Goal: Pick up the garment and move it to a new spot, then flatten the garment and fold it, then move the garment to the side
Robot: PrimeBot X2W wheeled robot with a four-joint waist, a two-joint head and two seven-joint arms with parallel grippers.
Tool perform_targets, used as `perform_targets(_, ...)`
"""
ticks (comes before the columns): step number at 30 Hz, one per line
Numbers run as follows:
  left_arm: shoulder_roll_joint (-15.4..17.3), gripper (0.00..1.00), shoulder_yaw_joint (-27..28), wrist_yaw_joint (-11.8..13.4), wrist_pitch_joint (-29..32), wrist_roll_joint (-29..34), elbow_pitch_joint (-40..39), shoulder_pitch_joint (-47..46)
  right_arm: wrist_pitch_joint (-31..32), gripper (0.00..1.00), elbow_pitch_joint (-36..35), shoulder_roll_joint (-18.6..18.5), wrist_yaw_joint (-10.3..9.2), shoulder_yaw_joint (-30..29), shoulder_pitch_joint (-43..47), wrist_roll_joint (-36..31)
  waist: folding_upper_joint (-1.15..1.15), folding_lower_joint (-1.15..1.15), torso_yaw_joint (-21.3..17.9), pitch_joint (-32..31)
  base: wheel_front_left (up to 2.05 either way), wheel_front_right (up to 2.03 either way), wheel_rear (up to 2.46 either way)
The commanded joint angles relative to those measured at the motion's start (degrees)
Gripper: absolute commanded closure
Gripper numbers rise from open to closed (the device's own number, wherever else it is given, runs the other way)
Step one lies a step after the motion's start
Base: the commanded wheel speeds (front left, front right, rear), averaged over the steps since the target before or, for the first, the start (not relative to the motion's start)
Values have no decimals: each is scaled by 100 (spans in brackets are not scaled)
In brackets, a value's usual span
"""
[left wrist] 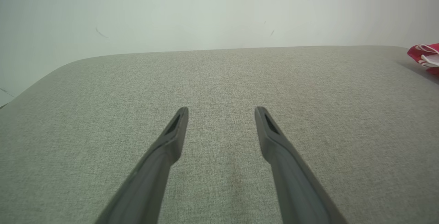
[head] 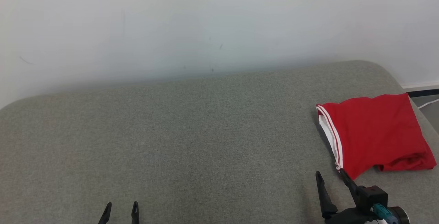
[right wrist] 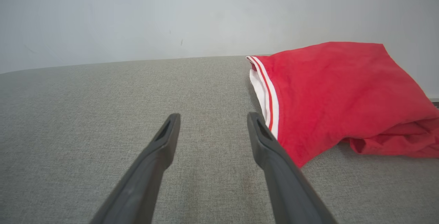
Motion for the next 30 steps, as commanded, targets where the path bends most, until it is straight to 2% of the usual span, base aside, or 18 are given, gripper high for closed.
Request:
perform_targets(1, 9, 0, 13, 26, -5, 3, 16, 12, -1, 0, -15, -29, 0, 38, 52, 28, 0, -1, 3, -2, 0, 0, 0)
perform_targets(30, 8, 0, 47, -225, -5, -226, -106, 31, -1, 0, -110, -63, 0, 76, 101, 102, 0, -1, 41, -7, 0, 0, 0)
